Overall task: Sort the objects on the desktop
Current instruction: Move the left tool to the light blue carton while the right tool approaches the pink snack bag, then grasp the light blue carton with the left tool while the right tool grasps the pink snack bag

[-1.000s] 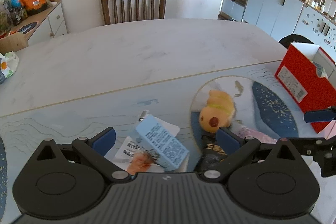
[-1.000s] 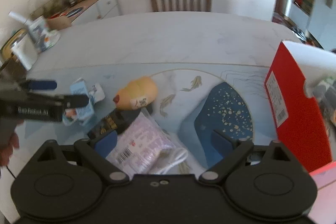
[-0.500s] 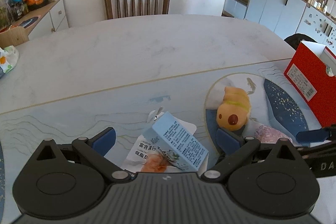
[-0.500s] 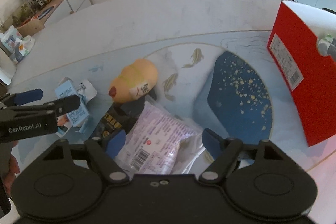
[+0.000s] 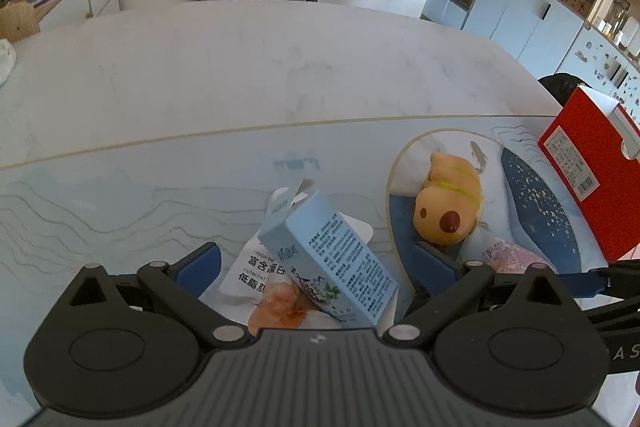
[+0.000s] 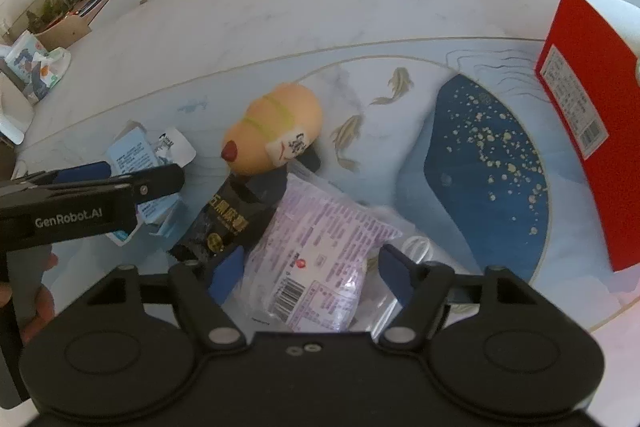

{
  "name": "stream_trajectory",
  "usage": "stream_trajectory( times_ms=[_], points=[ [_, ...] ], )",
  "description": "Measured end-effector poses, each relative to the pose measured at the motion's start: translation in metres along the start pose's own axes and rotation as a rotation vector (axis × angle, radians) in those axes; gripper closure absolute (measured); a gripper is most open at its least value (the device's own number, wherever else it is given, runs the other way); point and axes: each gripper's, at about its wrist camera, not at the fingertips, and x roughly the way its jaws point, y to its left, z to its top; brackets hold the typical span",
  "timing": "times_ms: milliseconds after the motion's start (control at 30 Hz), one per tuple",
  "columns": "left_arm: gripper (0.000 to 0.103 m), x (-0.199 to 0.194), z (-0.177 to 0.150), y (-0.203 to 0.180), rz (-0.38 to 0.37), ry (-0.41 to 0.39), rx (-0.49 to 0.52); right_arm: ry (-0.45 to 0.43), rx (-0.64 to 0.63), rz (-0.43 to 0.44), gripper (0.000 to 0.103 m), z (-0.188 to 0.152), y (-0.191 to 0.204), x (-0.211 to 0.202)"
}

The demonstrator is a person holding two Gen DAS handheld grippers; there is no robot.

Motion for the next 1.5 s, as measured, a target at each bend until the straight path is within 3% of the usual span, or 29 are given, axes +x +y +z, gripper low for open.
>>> stream_trajectory(
  times_ms=[400, 833, 1167, 1500],
  points=[
    [0.015, 0.004, -0.002, 0.003, 0.005, -0.005, -0.017, 0.002, 0.009, 0.043, 0.041, -0.001, -0.006, 0.002],
    [0.042, -0.007, 0.004, 0.013, -0.028, -0.012, -0.093, -0.019, 0.025, 0.043, 0.047, -0.001, -0.016, -0.01],
    [0.063, -0.026, 0.001, 0.01, -0.049, -0.071, -0.092, -0.041, 0.029, 0.047, 0.048, -0.003, -0.021, -0.018],
    [0.068, -0.04, -0.001, 0.014, -0.098, -0.081, -0.153, -0.069, 0.022, 0.054, 0.048, -0.005, -0.026, -0.032]
  ],
)
